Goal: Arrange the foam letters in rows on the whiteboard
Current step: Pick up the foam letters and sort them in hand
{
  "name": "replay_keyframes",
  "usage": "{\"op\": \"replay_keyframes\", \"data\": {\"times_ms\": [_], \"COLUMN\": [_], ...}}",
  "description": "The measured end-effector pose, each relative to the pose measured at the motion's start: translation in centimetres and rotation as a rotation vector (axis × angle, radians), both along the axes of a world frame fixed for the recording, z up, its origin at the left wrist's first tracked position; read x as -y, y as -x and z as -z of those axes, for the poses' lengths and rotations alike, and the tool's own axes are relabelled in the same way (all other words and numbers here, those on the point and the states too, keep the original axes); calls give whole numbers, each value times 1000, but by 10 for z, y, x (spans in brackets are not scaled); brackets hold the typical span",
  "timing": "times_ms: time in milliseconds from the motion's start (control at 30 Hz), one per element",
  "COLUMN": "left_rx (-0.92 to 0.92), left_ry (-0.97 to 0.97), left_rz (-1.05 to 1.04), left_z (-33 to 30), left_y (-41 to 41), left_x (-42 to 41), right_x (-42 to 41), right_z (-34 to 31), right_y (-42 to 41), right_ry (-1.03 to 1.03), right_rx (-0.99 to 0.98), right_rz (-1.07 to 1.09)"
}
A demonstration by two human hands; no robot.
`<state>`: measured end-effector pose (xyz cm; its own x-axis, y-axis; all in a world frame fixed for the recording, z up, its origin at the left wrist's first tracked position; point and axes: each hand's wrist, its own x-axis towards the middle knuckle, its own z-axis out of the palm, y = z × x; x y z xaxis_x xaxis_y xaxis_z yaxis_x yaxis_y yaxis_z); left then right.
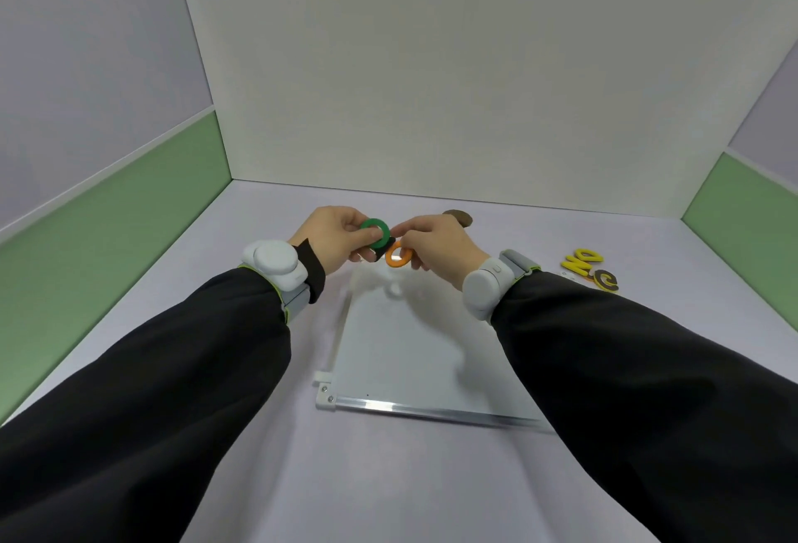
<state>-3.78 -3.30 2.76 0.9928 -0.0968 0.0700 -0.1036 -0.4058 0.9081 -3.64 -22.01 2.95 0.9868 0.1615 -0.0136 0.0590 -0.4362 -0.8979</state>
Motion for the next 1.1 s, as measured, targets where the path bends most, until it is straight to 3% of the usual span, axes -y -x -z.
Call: {"op": "replay_keyframes", "data": {"times_ms": [200,400,533,733,833,900,1000,1100], "left_rx": [-37,-60,4,-57,60,121,-8,-13], "left_ry": [17,14,-220,-530,-676,-567,-246,-279], "left_rz": [9,24,-90,-119,-143,-143,-32,50], "left_z": [2,6,14,31,31,25,12,5], "left_y": [7,9,5,3,3,5,12,17], "left_x": [4,-7,-37,-61,-56,-49,-34,-26], "right_x": [-1,2,1,-5,-6,-7,-9,-14], "right_z": [3,10,8,7,11,13,13,13], "right_y": [5,3,4,7,8,6,2,-2], "right_ry": [-11,81,98,182,190,189,180,152], "right_rx": [-28,64,64,53,50,58,64,75], "right_rz": [-74,-65,-67,-50,-63,-85,-109,-112]}}
